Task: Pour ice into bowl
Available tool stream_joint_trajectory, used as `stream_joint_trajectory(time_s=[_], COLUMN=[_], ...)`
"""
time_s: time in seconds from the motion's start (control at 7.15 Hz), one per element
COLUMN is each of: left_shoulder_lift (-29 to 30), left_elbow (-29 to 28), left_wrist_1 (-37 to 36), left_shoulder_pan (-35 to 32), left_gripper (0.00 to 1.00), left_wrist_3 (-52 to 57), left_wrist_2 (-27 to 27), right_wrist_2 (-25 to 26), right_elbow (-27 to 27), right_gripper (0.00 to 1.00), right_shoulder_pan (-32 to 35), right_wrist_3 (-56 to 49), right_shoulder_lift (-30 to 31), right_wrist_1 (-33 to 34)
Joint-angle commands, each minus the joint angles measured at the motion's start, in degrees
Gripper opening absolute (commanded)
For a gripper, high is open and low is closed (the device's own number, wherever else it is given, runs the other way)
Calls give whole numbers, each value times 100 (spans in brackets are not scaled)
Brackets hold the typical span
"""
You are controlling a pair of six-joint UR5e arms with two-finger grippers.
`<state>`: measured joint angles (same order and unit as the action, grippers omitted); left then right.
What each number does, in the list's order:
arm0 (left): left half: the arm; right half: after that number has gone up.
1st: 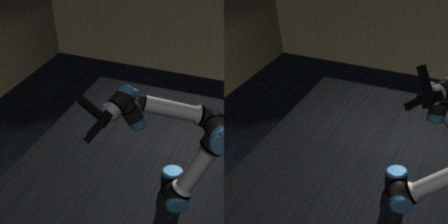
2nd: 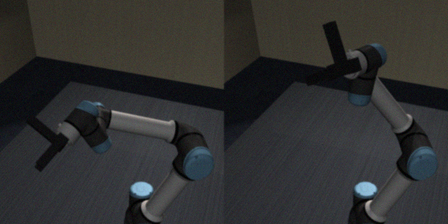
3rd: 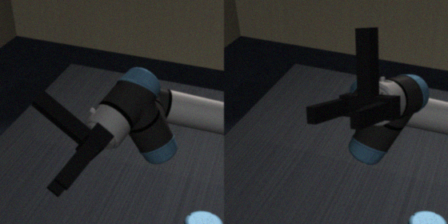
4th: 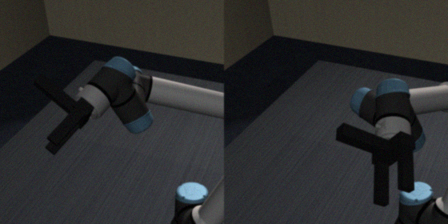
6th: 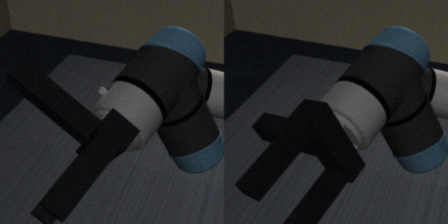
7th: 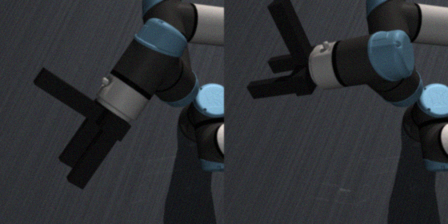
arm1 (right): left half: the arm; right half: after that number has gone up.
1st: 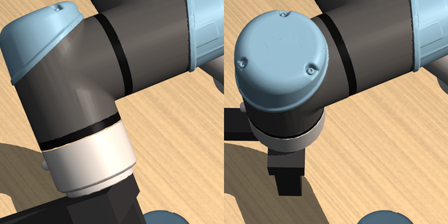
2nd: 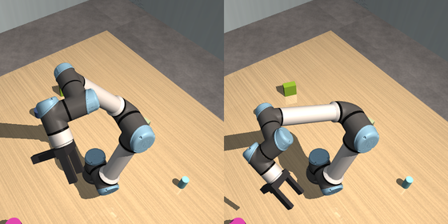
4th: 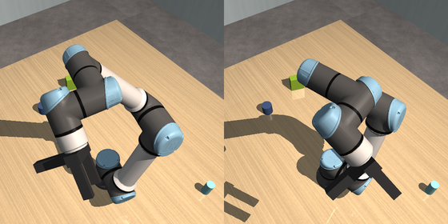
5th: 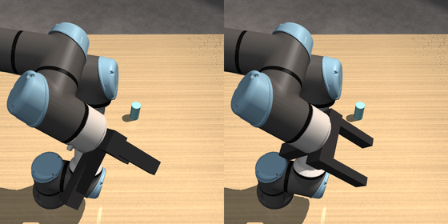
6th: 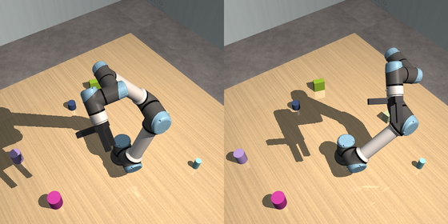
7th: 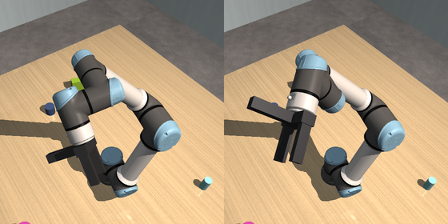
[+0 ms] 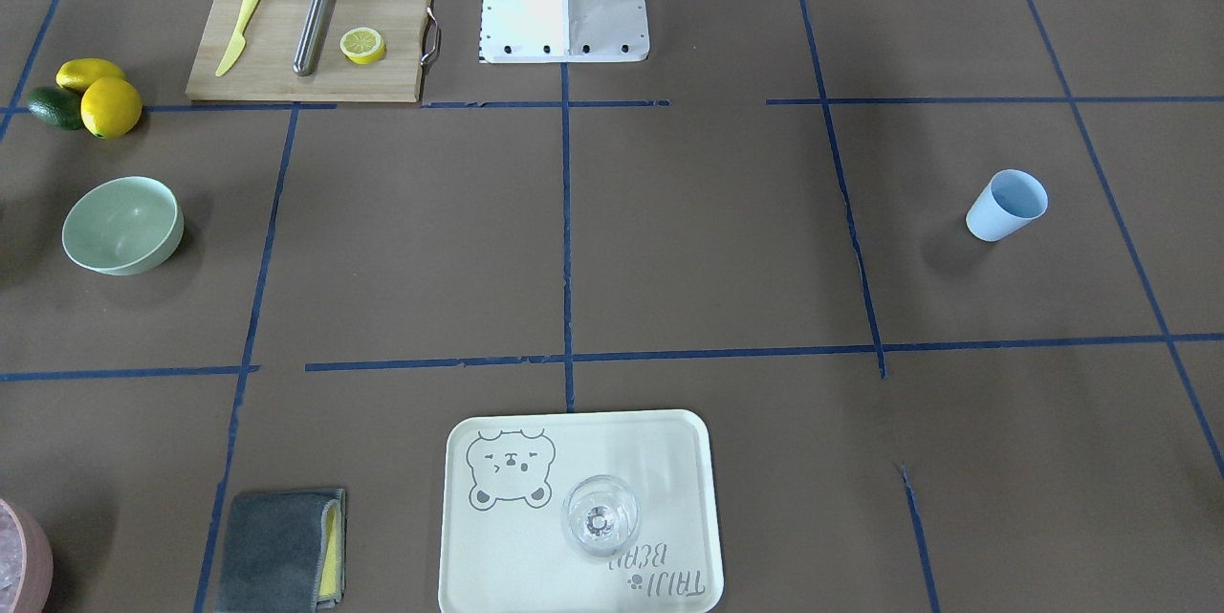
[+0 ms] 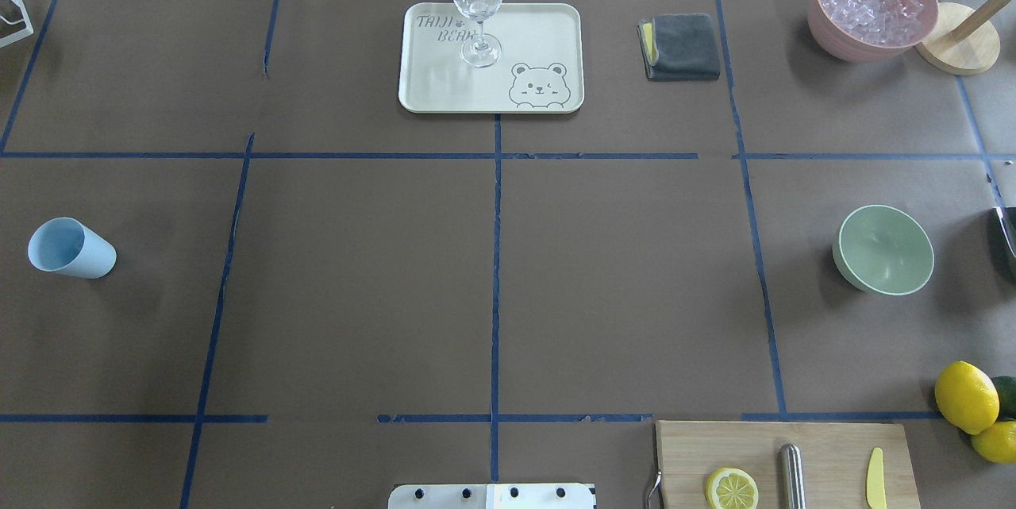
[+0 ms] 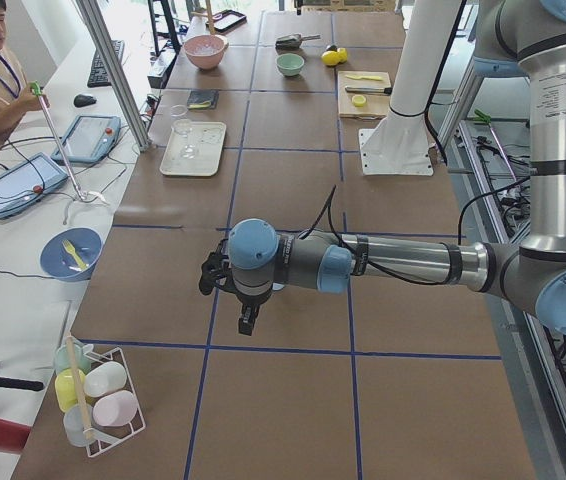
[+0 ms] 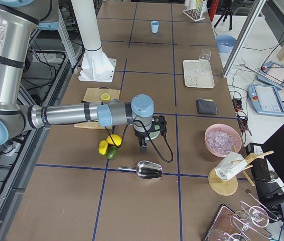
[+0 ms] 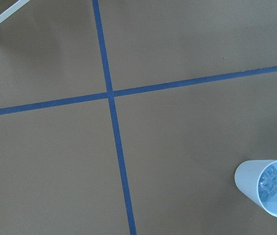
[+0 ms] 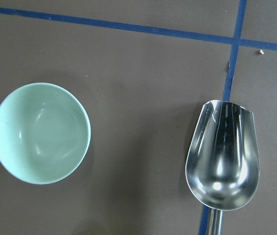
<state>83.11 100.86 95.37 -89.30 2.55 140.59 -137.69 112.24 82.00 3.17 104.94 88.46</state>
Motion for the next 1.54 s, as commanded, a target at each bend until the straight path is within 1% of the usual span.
stream_joint_trajectory(time_s=[0.0, 0.28, 0.56, 0.7, 0.98, 1.12, 1.26, 1.4], left_shoulder_lift=[-327, -234, -234, -225, -234, -225, -225, -225], left_elbow=[21, -66, -49, -40, -5, -14, 4, -13], left_wrist_1=[478, 439, 439, 448, 457, 457, 457, 457], left_shoulder_pan=[-9, 9, 9, 9, 9, 18, 9, 9], left_gripper=[100, 100, 100, 100, 100, 100, 100, 100], left_wrist_3=[679, 685, 685, 694, 694, 686, 694, 686], left_wrist_2=[-5, -58, -58, -58, -58, -58, -58, -58], right_wrist_2=[-4, -21, -21, 5, 14, 40, 110, 354], right_elbow=[-79, -53, -141, -176, -553, -772, -939, -1202], right_gripper=[100, 100, 100, 100, 100, 100, 100, 100], right_shoulder_pan=[-9, -17, -53, -331, -1052, -1168, -1587, -2008], right_wrist_3=[-45, -10, -27, -10, 60, 687, 1911, 2724], right_shoulder_lift=[-140, -158, -202, -202, -211, -255, -281, -281], right_wrist_1=[-4, -4, 4, -248, -1168, -1678, -2353, -3047])
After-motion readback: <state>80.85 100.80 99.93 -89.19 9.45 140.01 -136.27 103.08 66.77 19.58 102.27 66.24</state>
